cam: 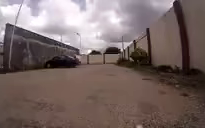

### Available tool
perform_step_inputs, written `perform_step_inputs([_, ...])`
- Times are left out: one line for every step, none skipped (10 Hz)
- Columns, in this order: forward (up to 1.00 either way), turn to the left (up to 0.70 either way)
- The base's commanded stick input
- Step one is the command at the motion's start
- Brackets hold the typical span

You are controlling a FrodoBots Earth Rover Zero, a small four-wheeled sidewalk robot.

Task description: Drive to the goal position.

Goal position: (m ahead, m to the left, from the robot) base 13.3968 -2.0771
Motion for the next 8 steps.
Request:
perform_step_inputs([0.50, -0.01])
perform_step_inputs([0.50, -0.01])
perform_step_inputs([0.50, -0.01])
perform_step_inputs([0.50, -0.01])
perform_step_inputs([0.50, -0.01])
perform_step_inputs([0.50, -0.01])
perform_step_inputs([0.50, -0.01])
perform_step_inputs([0.50, -0.01])
